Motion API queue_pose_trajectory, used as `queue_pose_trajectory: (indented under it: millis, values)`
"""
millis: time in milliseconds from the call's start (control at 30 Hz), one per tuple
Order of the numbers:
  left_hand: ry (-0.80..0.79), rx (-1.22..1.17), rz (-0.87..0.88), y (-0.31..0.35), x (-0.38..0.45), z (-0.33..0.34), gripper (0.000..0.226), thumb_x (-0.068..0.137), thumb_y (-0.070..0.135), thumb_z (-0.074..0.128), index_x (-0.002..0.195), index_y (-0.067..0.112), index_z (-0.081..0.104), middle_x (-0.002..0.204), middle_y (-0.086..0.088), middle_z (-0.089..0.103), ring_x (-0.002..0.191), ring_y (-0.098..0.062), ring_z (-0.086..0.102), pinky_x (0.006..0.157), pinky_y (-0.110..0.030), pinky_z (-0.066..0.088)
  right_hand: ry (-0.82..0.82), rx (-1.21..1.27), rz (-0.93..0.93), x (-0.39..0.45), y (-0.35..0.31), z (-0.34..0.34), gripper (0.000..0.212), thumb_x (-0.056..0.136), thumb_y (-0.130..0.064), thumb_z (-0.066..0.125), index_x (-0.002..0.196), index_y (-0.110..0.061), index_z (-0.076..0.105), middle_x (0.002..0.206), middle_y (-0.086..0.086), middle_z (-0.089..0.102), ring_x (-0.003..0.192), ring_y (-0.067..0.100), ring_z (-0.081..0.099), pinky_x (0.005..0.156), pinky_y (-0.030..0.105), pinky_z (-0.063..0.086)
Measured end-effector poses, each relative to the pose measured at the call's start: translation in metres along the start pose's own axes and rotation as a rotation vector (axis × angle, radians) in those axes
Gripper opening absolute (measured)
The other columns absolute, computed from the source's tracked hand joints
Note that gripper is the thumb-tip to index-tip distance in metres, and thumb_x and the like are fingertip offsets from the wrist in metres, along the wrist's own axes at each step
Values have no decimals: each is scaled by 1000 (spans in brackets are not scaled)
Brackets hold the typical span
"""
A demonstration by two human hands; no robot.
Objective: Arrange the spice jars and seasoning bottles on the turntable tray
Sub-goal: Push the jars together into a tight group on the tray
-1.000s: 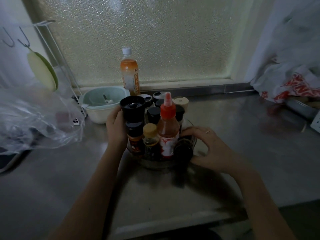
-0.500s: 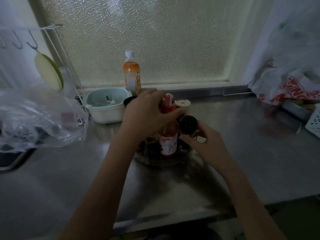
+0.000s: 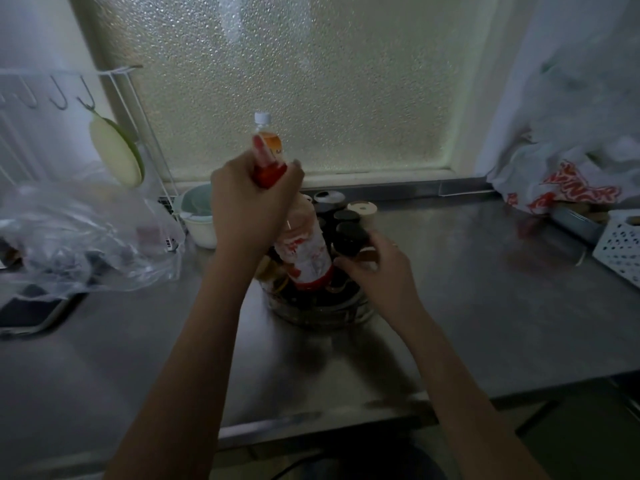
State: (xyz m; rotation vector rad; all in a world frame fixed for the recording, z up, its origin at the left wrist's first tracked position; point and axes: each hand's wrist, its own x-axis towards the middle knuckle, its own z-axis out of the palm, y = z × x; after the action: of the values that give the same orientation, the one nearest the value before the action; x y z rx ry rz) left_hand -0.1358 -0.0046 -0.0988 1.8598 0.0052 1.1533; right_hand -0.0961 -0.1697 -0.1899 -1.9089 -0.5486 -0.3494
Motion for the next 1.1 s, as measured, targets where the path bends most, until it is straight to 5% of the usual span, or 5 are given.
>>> queue_pose_trajectory:
  millis: [67,200,567,833,1100]
  values:
    - [-4,42,18,3,-6,0,31,76,31,62,57,10,49,47,8,40,44,-3,33,48,-25,30,-6,-36,-13,1,0,9,44,77,-16,76,117,-9,57,101,2,61,81,-11,57,71,2,44]
    - [12,-35,21,11,-11,4,30,77,34,59,55,18,44,48,10,42,45,-2,37,48,-23,33,-4,-133,-50,-3,5,12,40,77,-21,76,106,-12,50,98,9,64,89,22,62,79,44,53]
    - [-182,4,104,15,-22,48,39,82,46,55,58,16,49,47,7,46,44,-5,41,48,-27,38,-199,103,-50,-26,-9,-27,52,81,-13,71,127,-13,47,118,1,58,100,-12,55,79,5,43]
    - [-329,287,126,-8,-36,15,42,87,60,40,86,20,55,67,5,61,63,-14,60,54,-27,44,143,96,65,-12,5,-40,45,74,-22,80,110,-20,52,99,-19,59,82,-11,59,66,7,48]
    - [-622,622,205,-51,-52,-18,28,81,46,63,90,20,63,96,-2,63,99,-27,54,82,-37,37,134,-30,101,6,20,-27,45,76,-24,77,111,-13,53,94,-11,59,80,-13,57,72,13,51]
